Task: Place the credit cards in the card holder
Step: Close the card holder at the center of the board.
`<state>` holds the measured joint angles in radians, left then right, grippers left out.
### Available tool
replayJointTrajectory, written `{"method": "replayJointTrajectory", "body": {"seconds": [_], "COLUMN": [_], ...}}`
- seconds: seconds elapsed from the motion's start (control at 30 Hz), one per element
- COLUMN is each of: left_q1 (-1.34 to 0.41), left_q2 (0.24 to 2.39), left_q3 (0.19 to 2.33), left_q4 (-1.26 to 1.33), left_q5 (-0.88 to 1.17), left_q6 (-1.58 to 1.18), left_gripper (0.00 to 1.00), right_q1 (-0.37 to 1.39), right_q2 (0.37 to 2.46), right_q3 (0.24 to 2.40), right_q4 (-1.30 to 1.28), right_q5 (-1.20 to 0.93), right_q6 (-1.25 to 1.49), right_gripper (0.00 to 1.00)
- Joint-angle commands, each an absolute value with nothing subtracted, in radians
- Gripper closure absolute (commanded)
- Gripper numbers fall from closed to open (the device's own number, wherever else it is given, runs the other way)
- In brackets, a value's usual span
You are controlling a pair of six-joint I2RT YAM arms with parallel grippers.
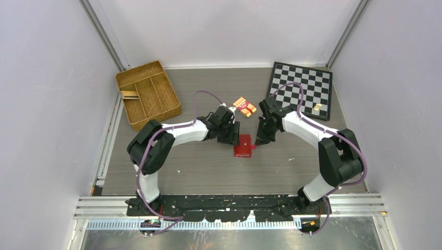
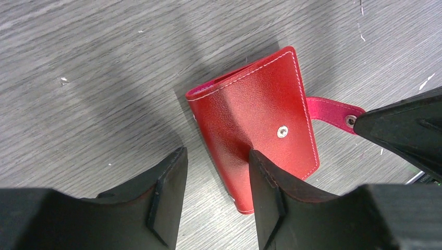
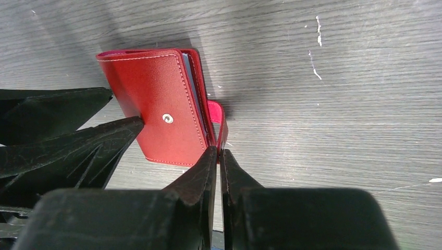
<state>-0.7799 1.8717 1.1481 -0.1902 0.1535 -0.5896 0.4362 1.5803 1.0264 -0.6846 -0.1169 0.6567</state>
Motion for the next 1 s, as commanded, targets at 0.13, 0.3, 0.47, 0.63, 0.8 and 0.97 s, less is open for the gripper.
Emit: {"method": "replayJointTrajectory", "body": {"seconds": [0.13,0.3,0.47,0.63,0.8,0.97], "left_q1": [-0.798,-0.803,-0.811,-0.814,-0.815,-0.815], "left_q2": [1.915,1.928,1.939,1.941,1.946,1.951], "left_q3": [1.17,1.18,1.191,1.197,1.203,1.208], "left_q4": [-0.2,-0.214,-0.241,-0.248,-0.252,-0.255], "left_q5": [0.126,0.115,0.091,0.084,0.086,0.09], "left_q6": [-0.557,-0.548,-0.53,-0.524,-0.518,-0.517], "left_gripper": [0.54,0.61,0.64,0.65,0.66,0.67], "right_q1": [0.43,0.431,0.431,0.43,0.43,0.431], "right_q2": [1.593,1.586,1.573,1.603,1.638,1.675], "right_q3": [1.01,1.01,0.999,1.007,1.016,1.022], "right_q4": [-0.654,-0.631,-0.56,-0.502,-0.475,-0.46], "right_q5": [-0.125,-0.158,-0.247,-0.31,-0.329,-0.361], "right_q6": [0.647,0.628,0.606,0.609,0.602,0.6], "right_gripper": [0.92,1.0,1.0,1.0,0.99,1.0]}}
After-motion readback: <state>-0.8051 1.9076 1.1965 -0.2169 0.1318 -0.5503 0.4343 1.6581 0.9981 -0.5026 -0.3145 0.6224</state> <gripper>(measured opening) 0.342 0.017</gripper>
